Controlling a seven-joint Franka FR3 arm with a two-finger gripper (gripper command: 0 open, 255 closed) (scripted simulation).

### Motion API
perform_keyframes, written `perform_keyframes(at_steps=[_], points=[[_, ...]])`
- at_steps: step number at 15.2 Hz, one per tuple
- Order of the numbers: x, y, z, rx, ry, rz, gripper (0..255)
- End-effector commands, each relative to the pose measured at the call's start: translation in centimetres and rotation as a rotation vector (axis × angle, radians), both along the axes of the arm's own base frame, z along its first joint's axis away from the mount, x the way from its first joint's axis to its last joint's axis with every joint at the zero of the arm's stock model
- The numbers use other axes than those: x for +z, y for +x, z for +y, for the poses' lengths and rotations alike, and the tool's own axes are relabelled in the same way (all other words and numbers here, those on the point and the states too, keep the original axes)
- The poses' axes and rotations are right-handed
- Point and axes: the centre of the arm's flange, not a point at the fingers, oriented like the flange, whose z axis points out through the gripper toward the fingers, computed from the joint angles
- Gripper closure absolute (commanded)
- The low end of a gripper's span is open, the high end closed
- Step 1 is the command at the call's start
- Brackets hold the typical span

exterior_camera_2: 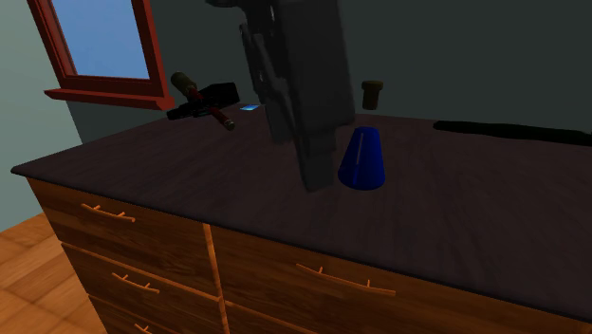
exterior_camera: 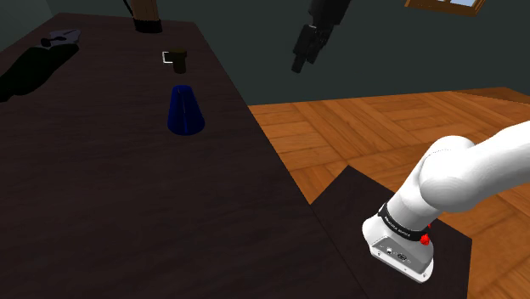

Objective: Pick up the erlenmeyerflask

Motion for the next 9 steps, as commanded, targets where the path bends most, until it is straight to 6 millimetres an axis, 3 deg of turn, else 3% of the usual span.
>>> perform_keyframes(at_steps=[1, 9], points=[[0.1, 1.5, 2.4, 0.012, -0.008, -0.007, 0], [1.4, 6.6, 11.7, 0.056, -0.046, -0.032, 0]])
